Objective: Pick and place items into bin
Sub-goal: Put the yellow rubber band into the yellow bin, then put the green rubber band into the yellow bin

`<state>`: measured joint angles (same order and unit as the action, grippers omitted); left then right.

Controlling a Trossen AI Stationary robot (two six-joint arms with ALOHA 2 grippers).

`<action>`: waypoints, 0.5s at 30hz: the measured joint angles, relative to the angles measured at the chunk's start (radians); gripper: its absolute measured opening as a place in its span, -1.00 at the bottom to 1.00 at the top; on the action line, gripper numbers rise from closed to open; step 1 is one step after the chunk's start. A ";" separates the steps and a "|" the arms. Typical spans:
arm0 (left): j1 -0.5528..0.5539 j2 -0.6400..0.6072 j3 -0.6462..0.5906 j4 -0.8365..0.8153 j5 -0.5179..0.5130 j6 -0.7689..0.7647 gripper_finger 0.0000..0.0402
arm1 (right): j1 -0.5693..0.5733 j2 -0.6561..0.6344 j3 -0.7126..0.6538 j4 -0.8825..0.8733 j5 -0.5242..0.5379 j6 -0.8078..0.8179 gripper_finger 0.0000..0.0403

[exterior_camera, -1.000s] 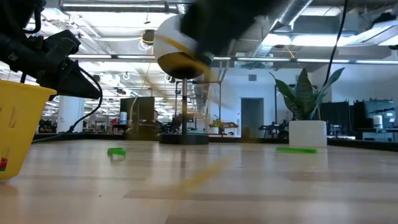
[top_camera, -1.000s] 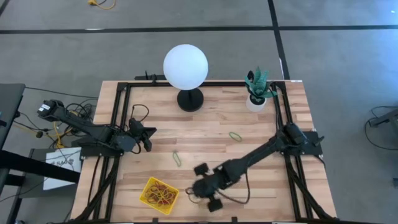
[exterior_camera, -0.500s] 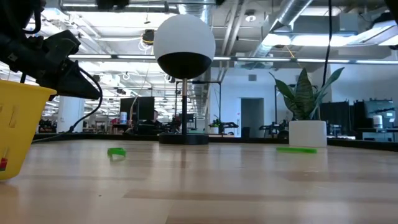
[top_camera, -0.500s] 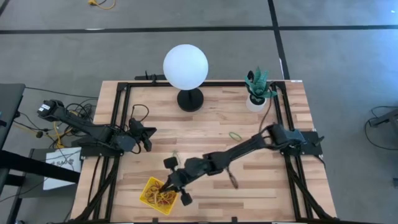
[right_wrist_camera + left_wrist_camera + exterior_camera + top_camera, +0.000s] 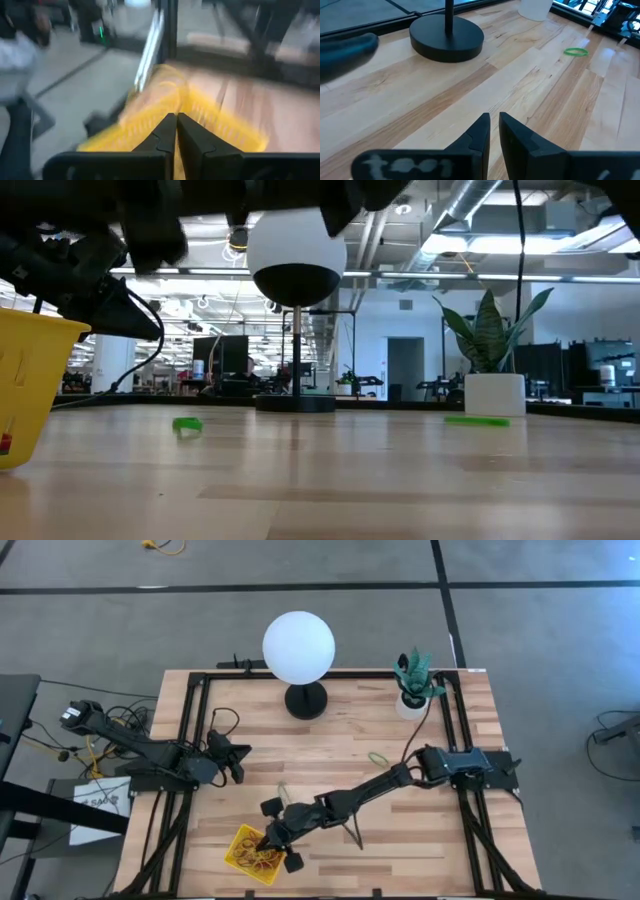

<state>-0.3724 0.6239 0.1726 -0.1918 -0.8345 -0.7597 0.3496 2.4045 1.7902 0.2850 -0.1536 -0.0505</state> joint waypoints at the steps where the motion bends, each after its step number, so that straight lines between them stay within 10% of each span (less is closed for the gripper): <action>1: 0.000 0.000 0.000 0.001 0.000 0.000 -0.86 | 0.000 0.008 0.009 -0.033 -0.002 0.008 -0.93; 15: 0.000 0.000 0.000 0.002 0.000 0.000 -0.86 | -0.011 0.008 0.125 -0.346 -0.005 0.023 -0.49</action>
<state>-0.3721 0.6235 0.1726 -0.1898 -0.8345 -0.7601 0.3386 2.4126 1.9147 -0.0613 -0.1587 -0.0272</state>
